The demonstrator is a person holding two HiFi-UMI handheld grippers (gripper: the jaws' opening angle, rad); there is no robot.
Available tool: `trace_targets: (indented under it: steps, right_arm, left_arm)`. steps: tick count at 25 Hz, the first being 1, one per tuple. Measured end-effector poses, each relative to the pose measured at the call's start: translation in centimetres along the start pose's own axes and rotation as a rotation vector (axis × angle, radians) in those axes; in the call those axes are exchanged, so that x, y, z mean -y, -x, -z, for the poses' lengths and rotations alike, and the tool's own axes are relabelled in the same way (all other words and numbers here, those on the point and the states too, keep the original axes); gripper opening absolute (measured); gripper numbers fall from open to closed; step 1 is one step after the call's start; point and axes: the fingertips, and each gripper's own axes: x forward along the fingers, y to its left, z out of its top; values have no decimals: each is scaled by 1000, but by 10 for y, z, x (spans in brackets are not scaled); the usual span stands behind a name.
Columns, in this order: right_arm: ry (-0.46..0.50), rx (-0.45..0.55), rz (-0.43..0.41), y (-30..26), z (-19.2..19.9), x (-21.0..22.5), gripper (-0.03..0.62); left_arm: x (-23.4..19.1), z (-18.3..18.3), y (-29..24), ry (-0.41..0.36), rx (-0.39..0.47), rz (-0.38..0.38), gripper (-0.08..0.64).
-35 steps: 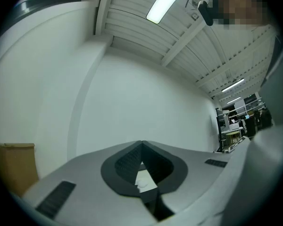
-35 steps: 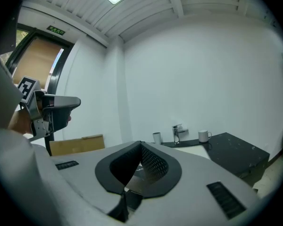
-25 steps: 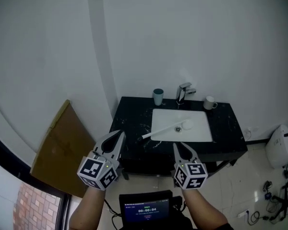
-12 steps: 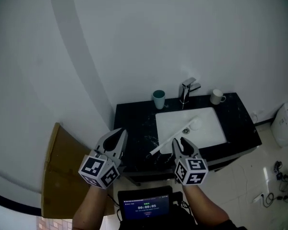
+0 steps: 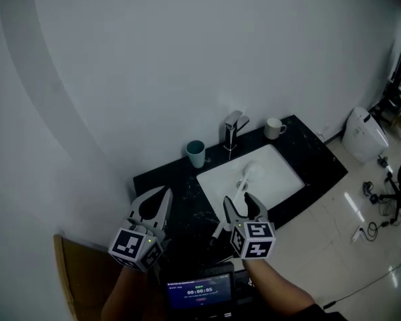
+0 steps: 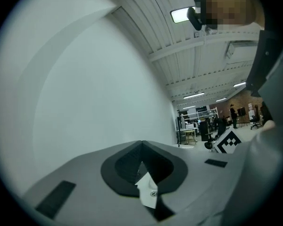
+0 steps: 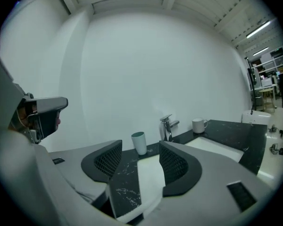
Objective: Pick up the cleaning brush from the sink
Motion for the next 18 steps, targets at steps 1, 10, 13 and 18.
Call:
trace_targets:
  steps: [1,10,13,18]
  right_arm:
    - [-6,6,26,-6,-1,-5,236]
    - [-44,-52,182,-44,21,5,236]
    - [-84,-93,216,-63,33,24,293]
    - [-129,-191,305,-112,65,74,293]
  left_arm:
    - [-9,2,-2,-3,0,21,11]
    - [-41,23,-30,57,-7,155,11]
    - [-43,32,-45,71,-34,157,11]
    - [-51,47,-75,97,-65,147,11]
